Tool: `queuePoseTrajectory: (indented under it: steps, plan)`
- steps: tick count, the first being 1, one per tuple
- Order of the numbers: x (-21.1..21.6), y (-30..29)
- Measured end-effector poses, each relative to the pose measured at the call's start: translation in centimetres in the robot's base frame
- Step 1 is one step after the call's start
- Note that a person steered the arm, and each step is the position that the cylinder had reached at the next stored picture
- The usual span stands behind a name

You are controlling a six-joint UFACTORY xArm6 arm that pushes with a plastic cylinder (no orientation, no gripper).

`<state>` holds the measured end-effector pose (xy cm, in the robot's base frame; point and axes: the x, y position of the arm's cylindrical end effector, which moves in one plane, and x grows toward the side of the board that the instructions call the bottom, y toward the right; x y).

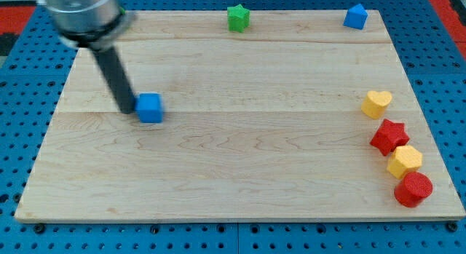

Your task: Push the blue cube to center

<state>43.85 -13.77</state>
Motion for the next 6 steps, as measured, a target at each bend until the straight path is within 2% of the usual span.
queuePoseTrajectory:
  steps: [1, 2, 3, 4, 6]
  plan:
    - [0.3, 7.3]
    - [2.3, 10.7]
    - [6.9, 9.2]
    - [7.0, 13.1]
    - [0.9, 20.3]
